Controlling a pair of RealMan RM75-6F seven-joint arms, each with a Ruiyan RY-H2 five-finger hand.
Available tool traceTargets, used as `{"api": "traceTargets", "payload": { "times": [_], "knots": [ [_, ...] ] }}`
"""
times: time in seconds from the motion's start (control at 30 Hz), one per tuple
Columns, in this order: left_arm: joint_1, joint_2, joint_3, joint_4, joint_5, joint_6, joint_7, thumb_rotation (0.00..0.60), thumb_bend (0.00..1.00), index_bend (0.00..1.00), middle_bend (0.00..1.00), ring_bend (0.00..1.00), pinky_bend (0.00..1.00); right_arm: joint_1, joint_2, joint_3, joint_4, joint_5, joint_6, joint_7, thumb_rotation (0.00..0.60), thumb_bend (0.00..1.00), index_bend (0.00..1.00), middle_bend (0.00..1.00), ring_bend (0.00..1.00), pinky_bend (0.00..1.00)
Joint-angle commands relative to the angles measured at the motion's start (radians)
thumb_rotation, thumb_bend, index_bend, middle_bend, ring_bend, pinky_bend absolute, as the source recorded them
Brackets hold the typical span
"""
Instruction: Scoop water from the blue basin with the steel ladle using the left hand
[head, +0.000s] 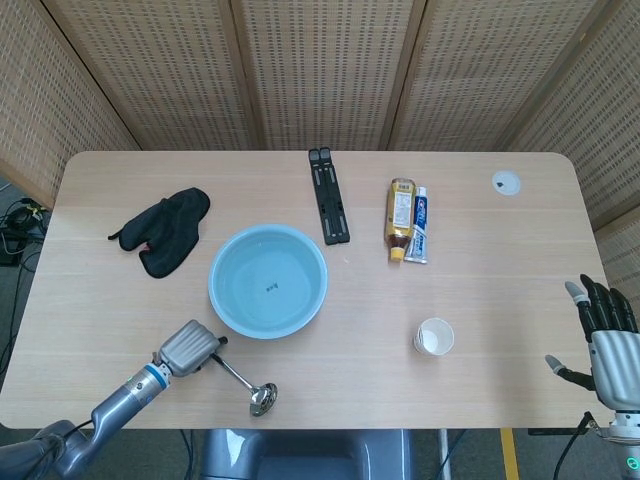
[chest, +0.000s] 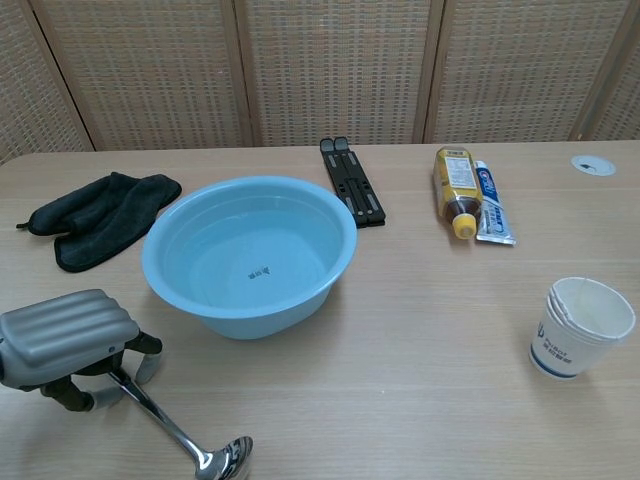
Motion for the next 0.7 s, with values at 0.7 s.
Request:
{"api": "traceTargets", "payload": {
  "times": [0.7],
  "knots": [
    [-0.002,0.122,-0.006,-0.126,-0.005,0.089,-0.034,0.600,0.69,0.76,0.99,0.94,1.00,-0.002,0.005,-0.004,-0.004,-0.009,0.004,0.013,0.600,0.00,0.00,0.00,0.00,0.00]
  ]
}}
